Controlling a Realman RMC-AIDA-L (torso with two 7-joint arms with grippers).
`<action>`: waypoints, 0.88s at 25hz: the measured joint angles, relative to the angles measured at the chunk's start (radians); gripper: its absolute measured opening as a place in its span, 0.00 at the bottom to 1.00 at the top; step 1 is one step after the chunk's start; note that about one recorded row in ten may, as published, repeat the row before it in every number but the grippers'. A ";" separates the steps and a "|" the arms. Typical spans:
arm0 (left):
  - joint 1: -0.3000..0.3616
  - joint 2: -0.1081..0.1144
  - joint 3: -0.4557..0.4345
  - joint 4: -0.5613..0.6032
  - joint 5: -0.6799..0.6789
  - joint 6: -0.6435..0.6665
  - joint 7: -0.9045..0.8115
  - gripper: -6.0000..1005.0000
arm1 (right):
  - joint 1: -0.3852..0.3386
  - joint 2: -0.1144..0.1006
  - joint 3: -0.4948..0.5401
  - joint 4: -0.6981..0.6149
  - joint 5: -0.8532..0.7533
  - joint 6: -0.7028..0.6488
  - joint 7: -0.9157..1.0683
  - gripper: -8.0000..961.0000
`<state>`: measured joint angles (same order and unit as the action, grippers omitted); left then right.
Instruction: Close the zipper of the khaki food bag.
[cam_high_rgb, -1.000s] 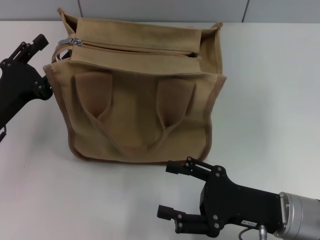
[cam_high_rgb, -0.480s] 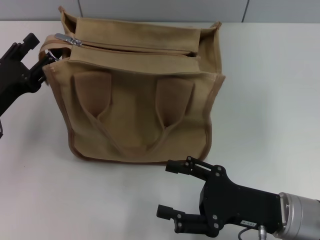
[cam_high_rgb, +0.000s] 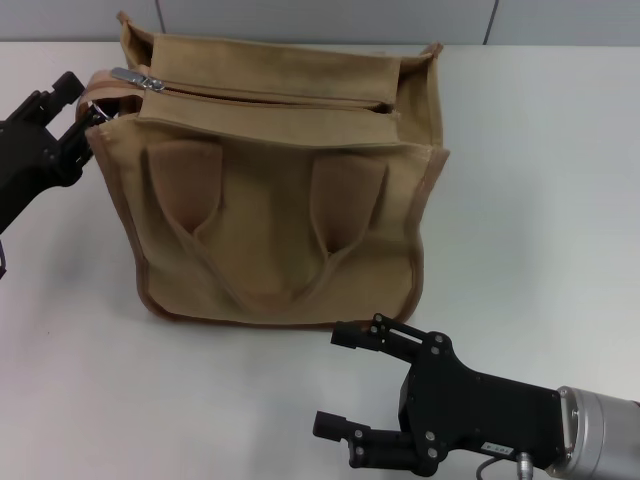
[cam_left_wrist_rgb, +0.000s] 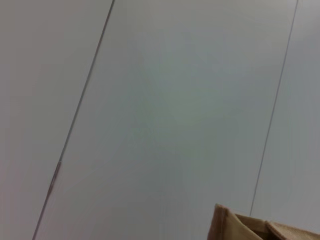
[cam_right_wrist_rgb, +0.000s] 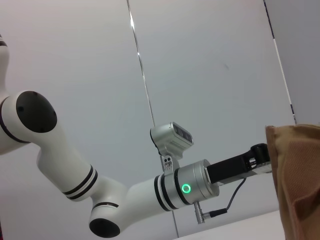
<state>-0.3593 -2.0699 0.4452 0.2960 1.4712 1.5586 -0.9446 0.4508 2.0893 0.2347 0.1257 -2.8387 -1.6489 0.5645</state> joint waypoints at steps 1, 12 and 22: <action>0.000 0.000 0.000 0.000 -0.001 0.004 0.002 0.76 | 0.000 0.000 0.000 0.000 0.000 0.000 0.000 0.87; 0.004 0.000 -0.008 0.000 -0.004 0.023 0.010 0.21 | -0.003 0.000 0.000 -0.002 -0.001 0.000 0.000 0.87; 0.008 -0.003 -0.002 -0.014 -0.004 0.092 0.001 0.04 | -0.003 0.000 0.002 0.003 0.002 0.000 -0.025 0.87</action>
<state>-0.3509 -2.0728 0.4428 0.2819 1.4672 1.6510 -0.9437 0.4479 2.0893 0.2362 0.1286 -2.8371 -1.6490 0.5392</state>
